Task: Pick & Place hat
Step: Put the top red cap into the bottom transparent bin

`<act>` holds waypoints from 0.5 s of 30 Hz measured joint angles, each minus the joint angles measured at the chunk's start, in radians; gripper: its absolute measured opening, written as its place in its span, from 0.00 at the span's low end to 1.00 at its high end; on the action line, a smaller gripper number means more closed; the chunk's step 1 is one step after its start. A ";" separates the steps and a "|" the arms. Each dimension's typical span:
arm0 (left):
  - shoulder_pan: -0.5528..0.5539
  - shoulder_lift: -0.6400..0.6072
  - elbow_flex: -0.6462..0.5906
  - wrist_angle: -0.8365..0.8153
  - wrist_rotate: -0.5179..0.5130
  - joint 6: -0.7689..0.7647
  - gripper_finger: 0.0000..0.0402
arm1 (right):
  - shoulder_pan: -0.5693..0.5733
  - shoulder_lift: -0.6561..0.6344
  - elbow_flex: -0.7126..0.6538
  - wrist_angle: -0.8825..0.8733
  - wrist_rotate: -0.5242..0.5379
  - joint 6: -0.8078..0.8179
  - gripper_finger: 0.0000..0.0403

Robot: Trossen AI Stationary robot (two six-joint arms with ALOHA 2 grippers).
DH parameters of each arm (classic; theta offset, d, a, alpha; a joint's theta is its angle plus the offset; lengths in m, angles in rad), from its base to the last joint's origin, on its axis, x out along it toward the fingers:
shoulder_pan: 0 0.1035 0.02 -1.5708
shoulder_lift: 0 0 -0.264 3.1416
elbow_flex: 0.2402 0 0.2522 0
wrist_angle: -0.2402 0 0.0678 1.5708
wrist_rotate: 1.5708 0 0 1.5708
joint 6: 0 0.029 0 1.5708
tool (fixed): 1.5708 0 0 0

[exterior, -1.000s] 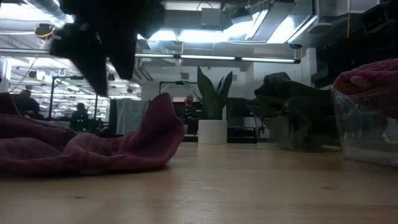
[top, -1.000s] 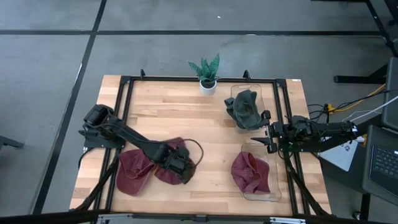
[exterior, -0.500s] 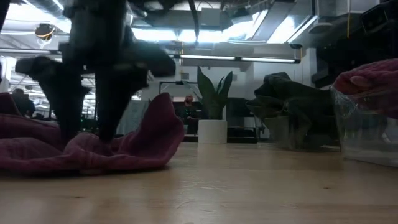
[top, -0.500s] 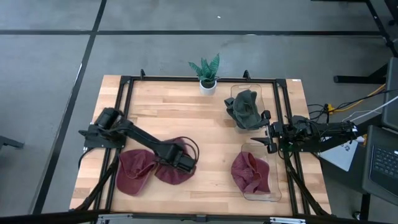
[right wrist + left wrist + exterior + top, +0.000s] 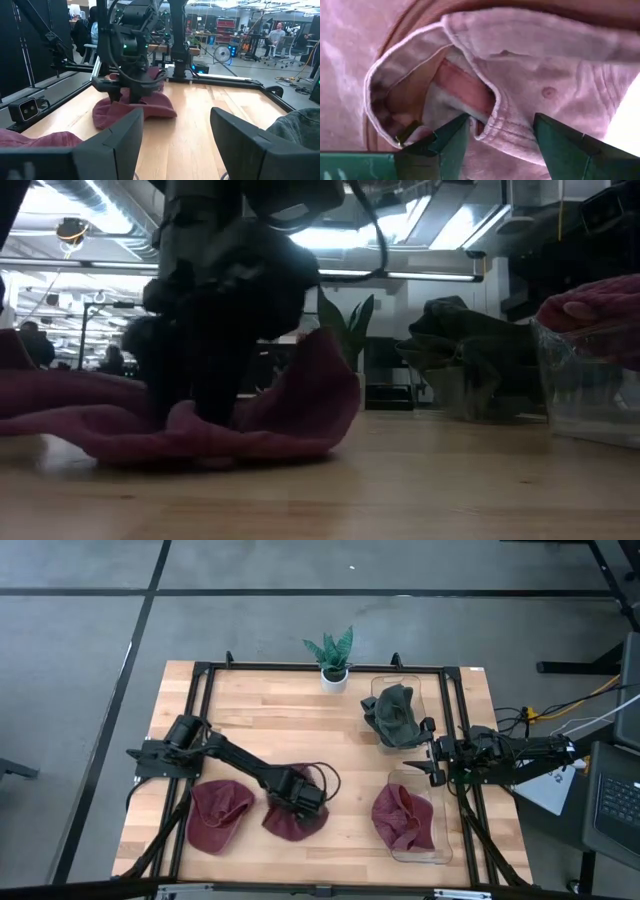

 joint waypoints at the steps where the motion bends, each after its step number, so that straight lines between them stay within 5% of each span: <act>1: 0.000 0.000 0.000 0.002 -0.011 0.086 0.56 | 0.000 0.000 0.000 0.000 0.000 0.000 0.57; 9: -0.028 0.001 -0.005 0.032 -0.158 0.832 0.56 | 0.000 0.000 0.000 0.000 0.000 0.000 0.57; 15: -0.037 0.001 -0.006 0.067 -0.161 1.296 0.56 | 0.000 0.000 0.000 0.000 0.000 0.000 0.57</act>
